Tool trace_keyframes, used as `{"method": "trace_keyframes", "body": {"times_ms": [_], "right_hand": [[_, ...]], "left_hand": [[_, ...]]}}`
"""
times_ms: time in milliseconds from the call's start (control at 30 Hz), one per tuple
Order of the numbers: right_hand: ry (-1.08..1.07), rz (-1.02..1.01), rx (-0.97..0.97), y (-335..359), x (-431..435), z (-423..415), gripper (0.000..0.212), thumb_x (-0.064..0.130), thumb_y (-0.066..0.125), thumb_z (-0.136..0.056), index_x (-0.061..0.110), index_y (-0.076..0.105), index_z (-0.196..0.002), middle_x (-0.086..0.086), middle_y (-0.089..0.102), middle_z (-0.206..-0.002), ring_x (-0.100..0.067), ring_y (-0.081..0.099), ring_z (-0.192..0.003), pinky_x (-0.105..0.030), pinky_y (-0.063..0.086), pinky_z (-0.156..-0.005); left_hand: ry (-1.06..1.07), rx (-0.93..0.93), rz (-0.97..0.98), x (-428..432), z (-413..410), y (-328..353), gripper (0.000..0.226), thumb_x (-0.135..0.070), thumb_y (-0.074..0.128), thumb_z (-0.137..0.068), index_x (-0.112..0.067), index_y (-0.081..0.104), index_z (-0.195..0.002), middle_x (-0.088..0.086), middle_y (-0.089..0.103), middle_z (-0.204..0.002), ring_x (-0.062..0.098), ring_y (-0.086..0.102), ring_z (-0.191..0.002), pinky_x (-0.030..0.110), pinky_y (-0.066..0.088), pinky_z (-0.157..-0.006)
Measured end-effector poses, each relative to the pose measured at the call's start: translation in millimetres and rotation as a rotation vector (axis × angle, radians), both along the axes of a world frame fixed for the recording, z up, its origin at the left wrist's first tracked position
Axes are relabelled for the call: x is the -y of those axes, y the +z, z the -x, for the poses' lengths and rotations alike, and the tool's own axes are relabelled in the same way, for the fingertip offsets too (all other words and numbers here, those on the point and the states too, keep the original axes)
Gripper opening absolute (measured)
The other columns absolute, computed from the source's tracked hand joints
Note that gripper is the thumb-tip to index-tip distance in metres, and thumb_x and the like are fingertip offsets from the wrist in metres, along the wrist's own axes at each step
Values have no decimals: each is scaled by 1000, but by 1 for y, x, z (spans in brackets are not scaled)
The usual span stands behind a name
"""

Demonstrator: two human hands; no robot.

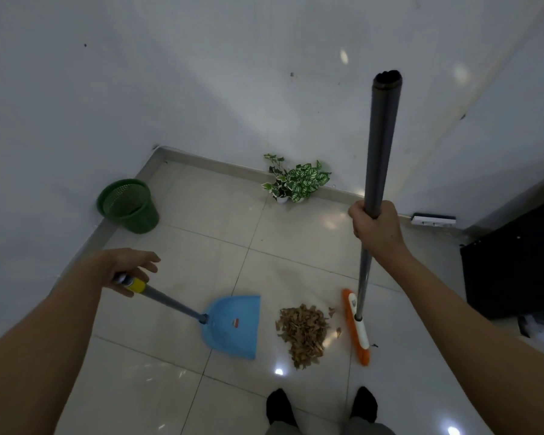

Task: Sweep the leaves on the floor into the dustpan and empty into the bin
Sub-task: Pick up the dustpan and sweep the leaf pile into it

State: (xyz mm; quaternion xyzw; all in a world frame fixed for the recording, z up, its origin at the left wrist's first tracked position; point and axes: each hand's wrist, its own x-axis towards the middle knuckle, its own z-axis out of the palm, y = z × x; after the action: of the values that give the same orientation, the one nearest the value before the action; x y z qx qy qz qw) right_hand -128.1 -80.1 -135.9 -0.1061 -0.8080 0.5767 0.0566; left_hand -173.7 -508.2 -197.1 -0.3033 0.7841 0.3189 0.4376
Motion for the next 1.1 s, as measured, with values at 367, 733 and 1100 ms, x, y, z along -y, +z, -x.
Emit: {"method": "trace_keyframes", "body": {"times_ms": [367, 733, 1100], "right_hand": [[54, 18, 86, -7, 27, -11, 37, 5, 58, -80, 18, 36, -54, 3, 29, -47, -8, 24, -40, -25, 24, -45], [222, -114, 63, -34, 58, -25, 19, 29, 57, -80, 12, 60, -71, -13, 67, -68, -31, 63, -66, -47, 54, -65], [353, -188, 351, -104, 21, -42, 18, 20, 60, -84, 20, 50, -69, 4, 50, -64, -9, 43, -58, -24, 36, -59]], "left_hand": [[-573, -604, -196, -137, -15, 84, 59, -43, 59, -87, -22, 43, -139, 3, 48, -141, 17, 47, -127, 34, 35, -106], [283, -1079, -1052, -271, -54, 122, 27, -30, 63, -81, -11, 60, -61, 1, 56, -52, 20, 58, -53, 32, 55, -61], [683, -1169, -1148, -265, -55, 126, 54, -1, 45, -89, -23, 40, -40, -10, 30, -34, 6, 26, -30, 18, 30, -40]]}}
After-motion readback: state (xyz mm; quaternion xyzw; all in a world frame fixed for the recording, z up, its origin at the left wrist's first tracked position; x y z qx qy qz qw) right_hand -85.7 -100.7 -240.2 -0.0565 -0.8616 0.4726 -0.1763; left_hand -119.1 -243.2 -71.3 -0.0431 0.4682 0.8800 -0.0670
